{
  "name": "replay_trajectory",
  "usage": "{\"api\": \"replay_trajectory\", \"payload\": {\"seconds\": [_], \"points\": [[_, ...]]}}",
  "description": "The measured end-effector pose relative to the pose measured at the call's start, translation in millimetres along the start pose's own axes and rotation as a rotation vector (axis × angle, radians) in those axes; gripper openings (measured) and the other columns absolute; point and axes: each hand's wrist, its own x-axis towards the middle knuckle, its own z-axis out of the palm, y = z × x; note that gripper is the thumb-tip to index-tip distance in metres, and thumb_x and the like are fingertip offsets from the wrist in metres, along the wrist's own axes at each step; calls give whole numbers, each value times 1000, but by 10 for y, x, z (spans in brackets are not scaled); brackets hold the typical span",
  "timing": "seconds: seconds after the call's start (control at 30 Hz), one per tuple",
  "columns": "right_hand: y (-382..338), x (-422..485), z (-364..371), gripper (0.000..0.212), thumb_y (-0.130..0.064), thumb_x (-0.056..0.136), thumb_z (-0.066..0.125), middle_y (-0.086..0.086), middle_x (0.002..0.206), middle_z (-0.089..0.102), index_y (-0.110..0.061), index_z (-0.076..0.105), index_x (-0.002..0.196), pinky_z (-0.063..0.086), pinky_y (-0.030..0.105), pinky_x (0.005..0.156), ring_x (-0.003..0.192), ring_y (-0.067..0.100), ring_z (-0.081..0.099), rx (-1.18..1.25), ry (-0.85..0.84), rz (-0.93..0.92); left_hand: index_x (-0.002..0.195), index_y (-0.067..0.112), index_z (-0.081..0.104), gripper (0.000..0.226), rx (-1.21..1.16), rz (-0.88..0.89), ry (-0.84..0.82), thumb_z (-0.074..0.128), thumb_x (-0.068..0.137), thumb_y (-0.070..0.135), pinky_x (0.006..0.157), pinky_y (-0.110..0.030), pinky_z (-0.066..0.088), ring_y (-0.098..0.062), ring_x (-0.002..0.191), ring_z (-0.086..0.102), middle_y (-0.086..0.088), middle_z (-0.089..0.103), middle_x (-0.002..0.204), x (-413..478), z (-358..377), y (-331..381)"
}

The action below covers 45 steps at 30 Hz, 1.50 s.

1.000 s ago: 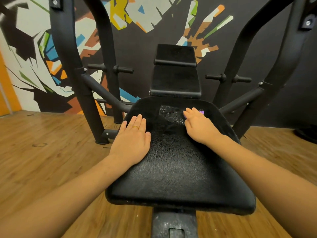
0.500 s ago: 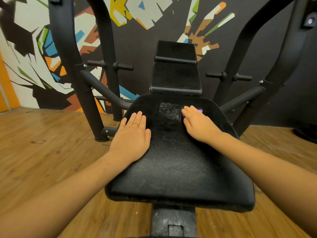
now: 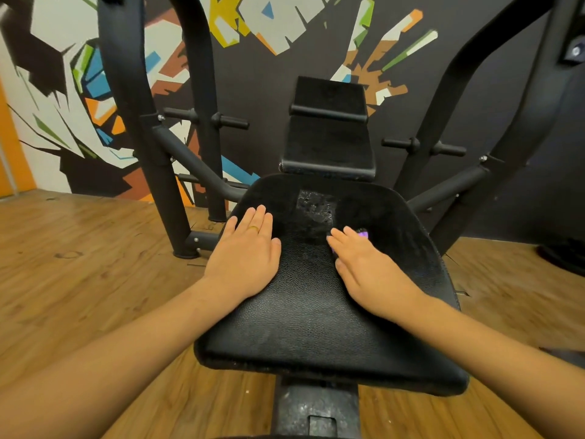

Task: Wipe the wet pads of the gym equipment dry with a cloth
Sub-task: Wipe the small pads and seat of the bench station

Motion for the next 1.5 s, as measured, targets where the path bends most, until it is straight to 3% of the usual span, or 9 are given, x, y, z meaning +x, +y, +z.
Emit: {"api": "replay_trajectory", "payload": {"seconds": [0.07, 0.3, 0.47, 0.6, 0.8, 0.93, 1.14, 1.3, 1.5], "points": [[6, 25, -21, 41, -11, 103, 46, 18, 145, 52, 3, 50, 141, 26, 35, 118, 137, 37, 43, -9, -48, -16, 161, 11, 19, 61, 10, -5, -1, 21, 108, 41, 127, -43, 10, -21, 156, 9, -7, 14, 169, 0, 3, 15], [-225, 853, 253, 42, -17, 105, 40, 16, 153, 41, 0, 44, 144, 31, 41, 116, 139, 30, 35, 10, -61, -123, 160, 10, 23, 61, 55, -24, 14, 26, 106, 40, 125, -43, 15, -21, 155, 14, -9, 20, 167, 6, 23, 24], [-286, 944, 315, 40, -18, 105, 38, 13, 140, 49, -2, 47, 140, 38, 41, 109, 126, 26, 44, 6, -8, -67, 160, 12, 23, 60, 50, -12, 6, 25, 107, 41, 125, -42, 13, -20, 155, 14, -7, 19, 168, 8, 18, 8], [-96, 573, 182, 26, -14, 103, 39, 7, 119, 53, -6, 56, 122, 45, 42, 97, 111, 22, 47, 34, 2, -9, 160, 12, 20, 61, 43, -13, -7, 22, 107, 41, 126, -42, 11, -20, 156, 11, -7, 16, 168, 19, 11, -1], [208, 198, -1, 32, -13, 106, 38, 15, 131, 54, -2, 56, 130, 41, 38, 103, 124, 32, 46, -32, -1, 109, 161, 12, 18, 62, 34, -1, -11, 19, 107, 42, 126, -42, 11, -20, 156, 10, -6, 15, 169, 16, 13, -18], [129, 264, 66, 29, -15, 101, 38, 10, 122, 54, -5, 56, 121, 44, 42, 99, 112, 28, 47, -48, -9, 42, 161, 12, 19, 62, 32, -5, -10, 20, 107, 42, 126, -42, 10, -20, 156, 10, -6, 15, 169, 17, 16, -2], [-123, 367, 154, 36, -16, 105, 39, 12, 139, 50, -2, 50, 136, 34, 43, 114, 130, 29, 41, 8, -33, -56, 161, 11, 20, 62, 44, -17, 1, 22, 107, 41, 126, -42, 11, -20, 156, 11, -7, 17, 168, 5, 8, 19], [156, 547, 196, 17, -10, 101, 39, 10, 105, 53, -5, 56, 102, 47, 44, 88, 99, 26, 47, -29, 63, 41, 161, 13, 18, 61, 35, -11, -3, 21, 107, 42, 126, -41, 10, -19, 156, 9, -5, 15, 169, 7, 2, 13], [311, 728, 149, 25, -13, 105, 36, 10, 113, 54, -3, 57, 111, 44, 40, 89, 102, 26, 47, -113, 46, 81, 161, 14, 16, 61, 22, -4, -11, 20, 107, 42, 125, -40, 7, -19, 156, 8, -5, 13, 169, 9, -5, 0]]}}
